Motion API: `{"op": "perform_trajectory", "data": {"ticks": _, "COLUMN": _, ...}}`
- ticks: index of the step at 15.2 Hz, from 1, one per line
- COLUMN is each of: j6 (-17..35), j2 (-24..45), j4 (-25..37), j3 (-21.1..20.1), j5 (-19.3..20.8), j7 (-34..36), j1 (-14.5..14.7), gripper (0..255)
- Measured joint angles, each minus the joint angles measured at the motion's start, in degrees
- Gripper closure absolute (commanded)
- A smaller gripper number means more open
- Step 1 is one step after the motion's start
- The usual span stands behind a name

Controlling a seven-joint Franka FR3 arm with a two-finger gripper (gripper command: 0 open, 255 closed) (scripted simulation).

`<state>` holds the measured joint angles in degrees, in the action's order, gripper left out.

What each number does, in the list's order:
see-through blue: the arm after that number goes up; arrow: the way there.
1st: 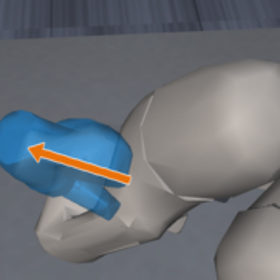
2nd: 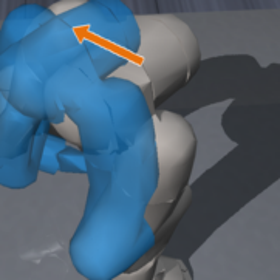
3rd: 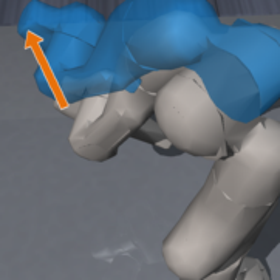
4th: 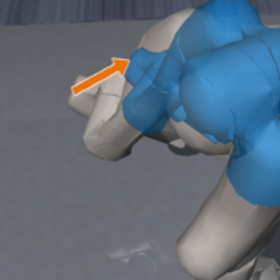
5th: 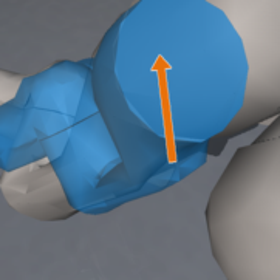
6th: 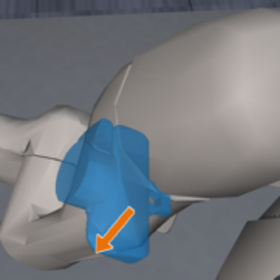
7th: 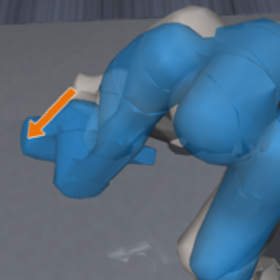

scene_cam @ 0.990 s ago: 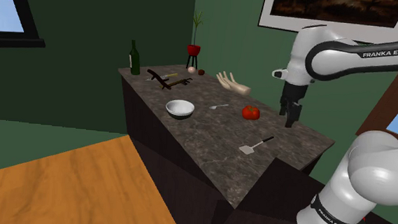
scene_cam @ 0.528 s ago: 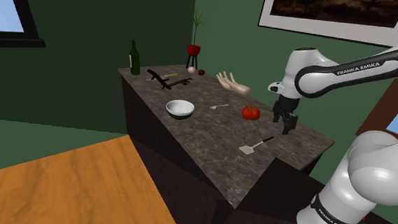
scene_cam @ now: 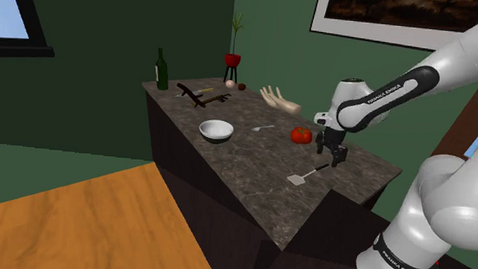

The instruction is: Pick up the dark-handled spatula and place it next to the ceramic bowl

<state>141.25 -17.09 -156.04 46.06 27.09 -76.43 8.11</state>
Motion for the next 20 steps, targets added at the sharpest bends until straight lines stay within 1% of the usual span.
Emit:
{"op": "perform_trajectory", "data": {"ticks": 1, "j6": 2.68, "j2": 3.28, "j4": 0.74, "j3": 2.25, "j5": -2.02, "j7": -3.71, "j1": 1.86, "gripper": 0}}
{"op": "perform_trajectory", "data": {"ticks": 2, "j6": 5.10, "j2": 6.91, "j4": 1.94, "j3": 4.56, "j5": -5.12, "j7": -8.18, "j1": 4.15, "gripper": 0}}
{"op": "perform_trajectory", "data": {"ticks": 3, "j6": 7.57, "j2": 10.53, "j4": 2.64, "j3": 6.28, "j5": -9.29, "j7": -13.09, "j1": 6.39, "gripper": 0}}
{"op": "perform_trajectory", "data": {"ticks": 4, "j6": 9.59, "j2": 14.67, "j4": 3.90, "j3": 7.38, "j5": -14.85, "j7": -19.03, "j1": 8.29, "gripper": 0}}
{"op": "perform_trajectory", "data": {"ticks": 5, "j6": 11.54, "j2": 19.01, "j4": 5.05, "j3": 7.32, "j5": -21.86, "j7": -26.29, "j1": 8.76, "gripper": 0}}
{"op": "perform_trajectory", "data": {"ticks": 6, "j6": 12.84, "j2": 22.91, "j4": 6.44, "j3": 5.87, "j5": -28.84, "j7": -33.47, "j1": 8.12, "gripper": 0}}
{"op": "perform_trajectory", "data": {"ticks": 7, "j6": 14.09, "j2": 26.54, "j4": 7.79, "j3": 3.27, "j5": -35.08, "j7": -39.77, "j1": 6.52, "gripper": 0}}
{"op": "perform_trajectory", "data": {"ticks": 9, "j6": 15.55, "j2": 30.83, "j4": 9.71, "j3": -1.55, "j5": -42.12, "j7": -46.93, "j1": 2.59, "gripper": 0}}
{"op": "perform_trajectory", "data": {"ticks": 11, "j6": 16.92, "j2": 33.74, "j4": 10.76, "j3": -5.33, "j5": -46.58, "j7": -50.67, "j1": -0.51, "gripper": 0}}
{"op": "perform_trajectory", "data": {"ticks": 15, "j6": 19.42, "j2": 37.57, "j4": 11.80, "j3": -10.67, "j5": -52.08, "j7": -54.85, "j1": -4.84, "gripper": 0}}
{"op": "perform_trajectory", "data": {"ticks": 17, "j6": 20.01, "j2": 38.49, "j4": 12.10, "j3": -11.97, "j5": -53.35, "j7": -55.92, "j1": -6.06, "gripper": 0}}
{"op": "perform_trajectory", "data": {"ticks": 20, "j6": 20.24, "j2": 38.75, "j4": 12.16, "j3": -12.39, "j5": -53.75, "j7": -56.20, "j1": -6.39, "gripper": 0}}
